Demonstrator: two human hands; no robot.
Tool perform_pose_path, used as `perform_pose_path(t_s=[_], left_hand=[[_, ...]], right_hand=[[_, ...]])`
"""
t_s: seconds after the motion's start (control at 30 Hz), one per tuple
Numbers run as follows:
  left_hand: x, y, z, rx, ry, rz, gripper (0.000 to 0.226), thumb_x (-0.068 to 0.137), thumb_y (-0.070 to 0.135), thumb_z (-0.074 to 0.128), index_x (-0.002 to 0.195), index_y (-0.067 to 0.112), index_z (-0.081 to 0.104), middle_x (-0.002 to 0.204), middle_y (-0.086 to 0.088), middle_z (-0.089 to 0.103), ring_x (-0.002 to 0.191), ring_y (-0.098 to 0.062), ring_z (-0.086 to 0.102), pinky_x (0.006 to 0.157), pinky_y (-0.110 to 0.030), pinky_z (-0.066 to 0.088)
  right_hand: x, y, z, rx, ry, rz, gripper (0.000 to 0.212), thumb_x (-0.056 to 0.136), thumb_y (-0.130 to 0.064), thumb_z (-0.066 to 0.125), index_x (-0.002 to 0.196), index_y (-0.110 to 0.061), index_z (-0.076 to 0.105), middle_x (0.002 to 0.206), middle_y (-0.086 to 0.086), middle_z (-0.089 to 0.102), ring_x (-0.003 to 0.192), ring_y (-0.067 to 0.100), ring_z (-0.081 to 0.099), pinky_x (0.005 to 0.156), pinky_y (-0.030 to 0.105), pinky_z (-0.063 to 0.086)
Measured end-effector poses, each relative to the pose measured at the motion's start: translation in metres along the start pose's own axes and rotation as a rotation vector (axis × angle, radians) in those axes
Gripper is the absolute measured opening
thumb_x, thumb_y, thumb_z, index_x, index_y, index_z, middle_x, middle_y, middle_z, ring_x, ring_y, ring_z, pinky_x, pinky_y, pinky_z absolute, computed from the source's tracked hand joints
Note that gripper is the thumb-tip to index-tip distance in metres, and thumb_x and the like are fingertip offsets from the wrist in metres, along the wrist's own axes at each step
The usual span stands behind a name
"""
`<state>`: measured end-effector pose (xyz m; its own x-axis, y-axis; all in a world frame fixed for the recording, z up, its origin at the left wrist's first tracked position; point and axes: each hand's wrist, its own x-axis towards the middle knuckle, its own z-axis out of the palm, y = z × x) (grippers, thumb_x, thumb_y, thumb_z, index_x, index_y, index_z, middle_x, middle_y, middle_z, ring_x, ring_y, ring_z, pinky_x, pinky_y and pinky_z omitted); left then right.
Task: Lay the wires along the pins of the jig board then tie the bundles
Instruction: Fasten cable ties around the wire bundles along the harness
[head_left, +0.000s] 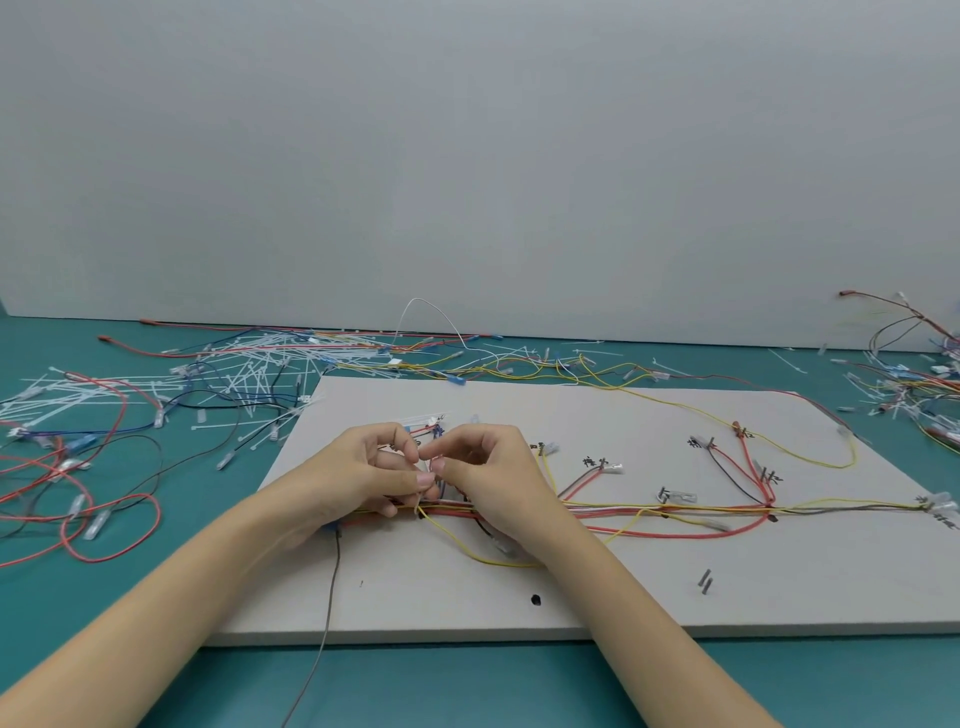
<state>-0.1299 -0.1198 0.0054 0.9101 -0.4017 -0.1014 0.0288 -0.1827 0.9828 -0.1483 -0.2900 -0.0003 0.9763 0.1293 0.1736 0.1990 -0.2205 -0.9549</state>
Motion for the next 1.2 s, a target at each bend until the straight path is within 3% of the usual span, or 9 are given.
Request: perform_pose_path(t_s=[0.13,0.27,0.33,0.43,0.57,0.63,0.8,1.03,1.2], left_hand=[[0.001,-0.001,-0.001,0.0,0.024,-0.017,0.022,0.082,0.006,0.073,0.087,0.011,0.053,0.068,-0.007,0.071,0.055,-0.01,0.061,0.045,-0.017,0.046],[0.001,-0.001,-0.001,0.033,0.027,-0.034,0.016,0.082,0.008,0.074,0.09,0.01,0.059,0.069,-0.007,0.072,0.058,-0.009,0.063,0.047,-0.017,0.047],[0.0,0.0,-0.001,0.04,0.017,-0.036,0.015,0.082,0.009,0.074,0.094,0.008,0.065,0.069,-0.004,0.072,0.059,-0.008,0.063,0.048,-0.016,0.047],[-0.003,0.002,-0.001,0.031,0.025,-0.044,0.017,0.08,0.012,0.075,0.095,0.008,0.07,0.071,-0.004,0.073,0.061,-0.007,0.064,0.049,-0.015,0.048],[-0.004,0.004,0.001,0.015,0.053,-0.061,0.002,0.08,0.014,0.075,0.081,0.014,0.077,0.072,-0.005,0.074,0.061,-0.007,0.066,0.048,-0.014,0.048],[-0.005,0.005,0.001,0.025,0.053,-0.065,0.008,0.081,0.015,0.075,0.076,0.019,0.079,0.073,-0.004,0.074,0.061,-0.006,0.066,0.048,-0.014,0.048],[-0.005,0.006,0.0,0.04,0.042,-0.085,0.007,0.075,0.022,0.078,0.074,0.015,0.079,0.071,-0.004,0.073,0.061,-0.006,0.066,0.052,-0.014,0.05],[-0.004,0.008,-0.001,0.012,0.049,-0.107,0.033,0.05,0.033,0.083,0.076,0.013,0.08,0.073,-0.008,0.074,0.059,-0.01,0.066,0.053,-0.015,0.052],[-0.004,0.008,0.0,0.019,0.064,-0.127,0.002,0.073,0.015,0.079,0.074,0.013,0.079,0.071,-0.009,0.073,0.058,-0.01,0.066,0.053,-0.016,0.052]], right_hand=[[-0.001,0.0,0.001,-0.025,0.012,-0.049,0.029,0.086,0.006,0.058,0.084,-0.019,0.072,0.06,-0.003,0.054,0.052,0.004,0.052,0.053,0.014,0.044],[-0.003,-0.001,0.006,-0.207,0.03,-0.158,0.026,0.086,0.003,0.055,0.092,-0.017,0.07,0.063,-0.003,0.056,0.056,0.007,0.055,0.062,0.031,0.054],[-0.004,-0.001,0.009,-0.312,0.054,-0.234,0.025,0.086,0.0,0.055,0.095,-0.017,0.069,0.065,-0.001,0.057,0.063,0.015,0.056,0.067,0.041,0.054],[-0.004,-0.001,0.009,-0.405,0.076,-0.322,0.022,0.086,-0.003,0.056,0.096,-0.018,0.068,0.069,0.0,0.057,0.071,0.02,0.054,0.071,0.043,0.049],[-0.005,-0.001,0.008,-0.434,0.085,-0.348,0.023,0.086,-0.003,0.054,0.096,-0.018,0.066,0.071,-0.002,0.056,0.076,0.019,0.052,0.073,0.042,0.048],[-0.006,-0.003,0.008,-0.45,0.081,-0.354,0.023,0.085,-0.001,0.053,0.095,-0.017,0.066,0.071,-0.001,0.057,0.076,0.018,0.054,0.072,0.038,0.048],[-0.009,-0.009,0.005,-0.171,0.035,-0.232,0.025,0.086,0.012,0.049,0.087,-0.007,0.065,0.061,-0.005,0.053,0.052,-0.006,0.056,0.051,0.002,0.039],[-0.01,-0.009,0.004,-0.13,0.005,-0.204,0.021,0.088,0.011,0.051,0.089,-0.006,0.065,0.061,-0.006,0.053,0.05,-0.006,0.054,0.049,0.002,0.036],[-0.01,-0.008,0.004,-0.132,0.009,-0.183,0.018,0.088,0.008,0.052,0.09,-0.006,0.063,0.064,-0.004,0.056,0.052,-0.005,0.055,0.05,0.003,0.037]])
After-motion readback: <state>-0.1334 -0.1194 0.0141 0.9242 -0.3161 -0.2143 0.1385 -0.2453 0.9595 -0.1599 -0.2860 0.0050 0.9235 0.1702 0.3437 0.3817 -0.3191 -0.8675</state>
